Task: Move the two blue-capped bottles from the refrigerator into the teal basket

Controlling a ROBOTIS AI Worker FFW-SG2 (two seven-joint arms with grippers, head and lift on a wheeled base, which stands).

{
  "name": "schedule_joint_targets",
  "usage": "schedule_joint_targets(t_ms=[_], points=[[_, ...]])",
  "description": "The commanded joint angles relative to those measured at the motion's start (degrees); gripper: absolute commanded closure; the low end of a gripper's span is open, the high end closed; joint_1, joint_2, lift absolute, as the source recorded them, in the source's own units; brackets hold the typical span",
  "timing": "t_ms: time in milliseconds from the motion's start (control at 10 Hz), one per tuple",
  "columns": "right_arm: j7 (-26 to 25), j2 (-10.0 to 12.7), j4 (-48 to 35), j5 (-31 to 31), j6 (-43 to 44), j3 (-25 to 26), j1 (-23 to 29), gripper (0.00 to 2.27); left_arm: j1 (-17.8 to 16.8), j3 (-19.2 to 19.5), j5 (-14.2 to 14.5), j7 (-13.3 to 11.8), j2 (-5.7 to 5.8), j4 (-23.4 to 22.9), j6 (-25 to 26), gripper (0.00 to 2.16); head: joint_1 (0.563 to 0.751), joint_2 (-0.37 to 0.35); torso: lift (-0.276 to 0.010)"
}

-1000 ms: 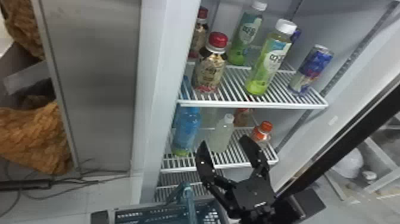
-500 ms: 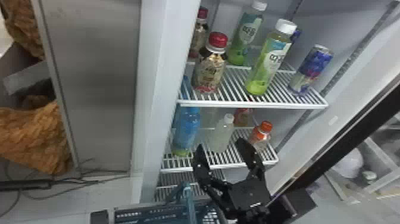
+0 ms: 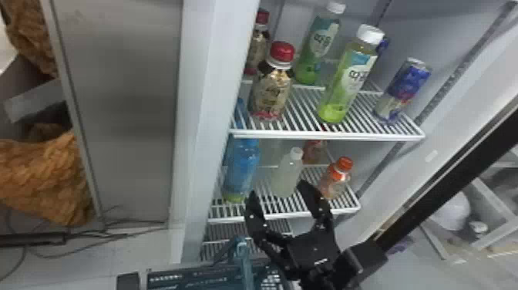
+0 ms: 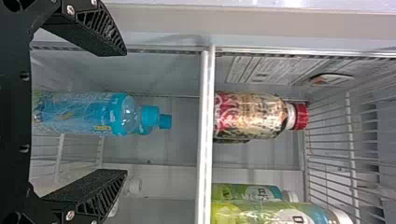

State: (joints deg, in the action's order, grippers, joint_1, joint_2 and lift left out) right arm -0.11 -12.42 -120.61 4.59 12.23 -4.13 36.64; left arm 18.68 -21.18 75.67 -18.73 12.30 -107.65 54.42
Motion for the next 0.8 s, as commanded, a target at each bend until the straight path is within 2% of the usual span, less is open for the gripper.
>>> schedule_joint_targets(t_ms=[0, 700], points=[[0.0, 0.0, 2.3, 0.0, 0.0, 0.0, -1.8, 0.12, 0.0, 0.0, 0.0, 0.0, 0.0, 0.0, 0.0, 1.12, 0.695, -0.35, -0.156], [2.4, 0.5, 13.2, -0.8, 3.9, -0.5, -10.5, 0.12, 0.2, 0.2, 0.0, -0.1, -0.09, 0.0, 0.0, 1.12, 0.695, -0.35, -0.156]])
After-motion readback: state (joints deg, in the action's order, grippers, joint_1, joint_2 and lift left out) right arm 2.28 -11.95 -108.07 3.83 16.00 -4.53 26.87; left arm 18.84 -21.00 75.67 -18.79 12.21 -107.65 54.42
